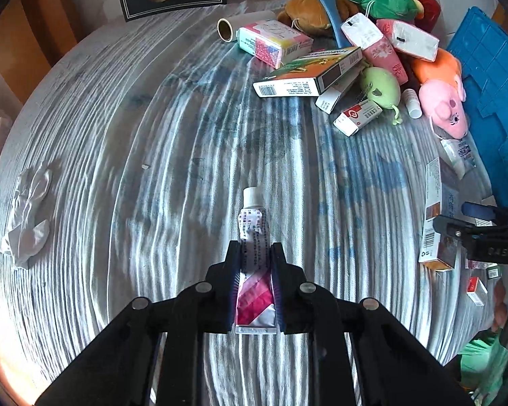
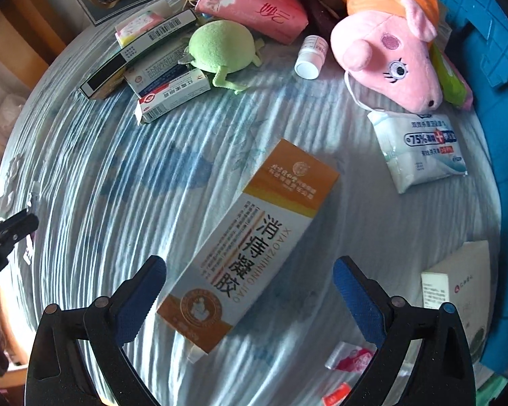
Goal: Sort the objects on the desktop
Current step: 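Grasp the white-pink ointment tube with the left gripper while the right grasps the orange-white cream box, then lift and carry the ointment tube and cream box over the blue bin, then open both grippers to drop the tube and cream box into the bin, then move both grippers back over the table items, then grasp a small white leaflet box with the left gripper while the right grasps the green-white patch box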
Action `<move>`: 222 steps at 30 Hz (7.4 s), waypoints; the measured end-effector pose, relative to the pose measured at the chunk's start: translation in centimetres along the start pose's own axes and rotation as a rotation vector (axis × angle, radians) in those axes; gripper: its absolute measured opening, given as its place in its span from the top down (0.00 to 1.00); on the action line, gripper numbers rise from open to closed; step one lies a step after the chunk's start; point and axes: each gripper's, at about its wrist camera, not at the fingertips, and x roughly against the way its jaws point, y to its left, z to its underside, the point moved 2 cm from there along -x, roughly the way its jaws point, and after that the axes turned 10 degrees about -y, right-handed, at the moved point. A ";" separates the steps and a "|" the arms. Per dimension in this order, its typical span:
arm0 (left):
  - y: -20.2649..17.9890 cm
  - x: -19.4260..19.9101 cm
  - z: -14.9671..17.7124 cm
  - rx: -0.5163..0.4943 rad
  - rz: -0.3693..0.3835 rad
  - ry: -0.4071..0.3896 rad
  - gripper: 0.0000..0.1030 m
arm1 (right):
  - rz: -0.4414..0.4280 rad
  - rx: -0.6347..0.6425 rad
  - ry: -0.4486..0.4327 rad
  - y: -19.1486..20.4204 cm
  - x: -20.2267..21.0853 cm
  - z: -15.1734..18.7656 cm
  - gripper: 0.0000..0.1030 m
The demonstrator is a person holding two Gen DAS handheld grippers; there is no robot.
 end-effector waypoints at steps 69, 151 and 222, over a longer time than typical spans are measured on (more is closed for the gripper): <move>-22.2 19.2 -14.0 -0.052 0.046 -0.387 0.83 | -0.411 0.402 -0.523 -10.2 32.0 -6.8 0.53; -51.0 20.8 -21.1 -0.281 0.331 -0.478 0.10 | -0.246 0.020 -0.655 -38.6 38.2 -11.3 0.01; -37.3 -2.2 11.6 -1.156 0.741 0.010 0.55 | -0.058 0.205 -0.305 -21.0 9.0 14.3 0.01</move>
